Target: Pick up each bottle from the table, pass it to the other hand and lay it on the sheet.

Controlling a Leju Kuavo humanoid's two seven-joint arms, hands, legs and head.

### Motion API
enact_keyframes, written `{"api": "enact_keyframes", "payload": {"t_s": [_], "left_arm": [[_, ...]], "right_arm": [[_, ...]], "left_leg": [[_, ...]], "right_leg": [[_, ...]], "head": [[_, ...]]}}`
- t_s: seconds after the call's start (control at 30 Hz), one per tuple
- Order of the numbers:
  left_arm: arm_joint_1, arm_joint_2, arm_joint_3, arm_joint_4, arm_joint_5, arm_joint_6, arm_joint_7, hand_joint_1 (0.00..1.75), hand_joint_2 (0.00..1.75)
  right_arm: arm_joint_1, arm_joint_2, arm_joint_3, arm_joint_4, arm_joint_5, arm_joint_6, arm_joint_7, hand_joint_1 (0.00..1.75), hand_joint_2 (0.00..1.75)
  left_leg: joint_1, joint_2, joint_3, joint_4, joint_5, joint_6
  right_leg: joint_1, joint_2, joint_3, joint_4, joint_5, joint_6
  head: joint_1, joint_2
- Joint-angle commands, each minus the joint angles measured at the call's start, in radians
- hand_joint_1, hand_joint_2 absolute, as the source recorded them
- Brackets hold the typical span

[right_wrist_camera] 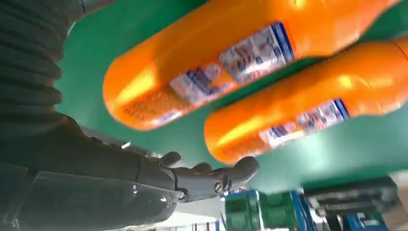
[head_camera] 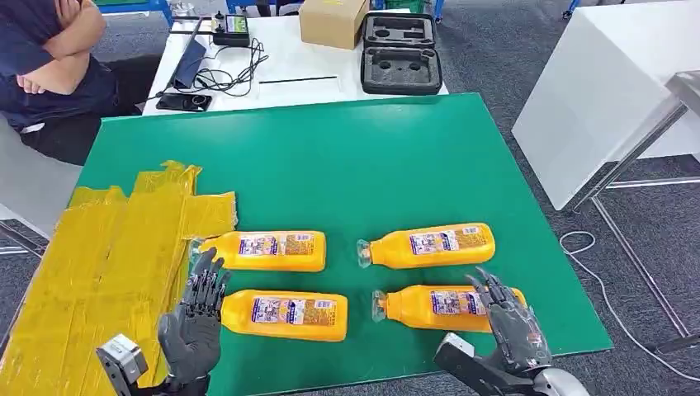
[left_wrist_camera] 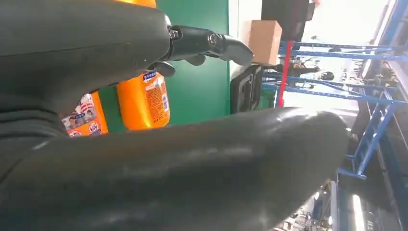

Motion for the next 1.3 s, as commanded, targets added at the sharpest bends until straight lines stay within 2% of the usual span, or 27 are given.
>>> {"api": "enact_keyframes", "payload": {"t_s": [0.03, 0.43, 0.73, 1.0, 1.3], "left_arm": [[-0.049, 0.009, -0.015, 0.101, 0.028, 0.040, -0.003, 0.00, 0.00], [-0.056, 0.018, -0.017, 0.128, 0.044, 0.044, -0.010, 0.00, 0.00], [-0.056, 0.018, -0.017, 0.127, 0.045, 0.045, -0.011, 0.00, 0.00], [-0.084, 0.022, -0.039, 0.149, 0.058, 0.048, -0.007, 0.00, 0.00], [-0.087, 0.016, -0.038, 0.147, 0.059, 0.042, 0.004, 0.00, 0.00]], "right_arm": [[-0.064, -0.134, 0.088, 0.220, -0.075, -0.044, -0.001, 0.00, 1.75], [-0.083, -0.134, 0.110, 0.262, -0.033, -0.071, 0.067, 0.00, 1.75], [-0.082, -0.135, 0.106, 0.259, -0.019, -0.075, 0.073, 0.00, 1.75], [-0.101, -0.080, 0.051, 0.270, 0.093, -0.091, 0.107, 0.00, 1.75], [-0.078, -0.070, 0.027, 0.253, 0.114, -0.092, 0.120, 0.00, 1.75]], "left_leg": [[0.001, 0.000, 0.006, -0.002, -0.002, -0.001], [0.001, -0.001, 0.004, -0.001, -0.001, -0.001], [0.001, -0.001, 0.005, -0.001, -0.001, -0.001], [0.000, -0.001, 0.003, -0.001, 0.000, -0.001], [0.001, -0.002, 0.004, -0.001, -0.001, -0.001]], "right_leg": [[0.001, 0.001, 0.006, -0.003, -0.001, -0.002], [0.001, 0.000, 0.004, -0.002, 0.000, -0.002], [0.001, -0.001, 0.005, -0.002, -0.001, -0.002], [0.000, -0.001, 0.003, -0.002, 0.000, -0.002], [0.001, -0.001, 0.004, -0.001, -0.001, -0.002]], "head": [[0.000, 0.000], [0.000, 0.000], [0.000, 0.000], [0.000, 0.000], [0.000, 0.000]]}}
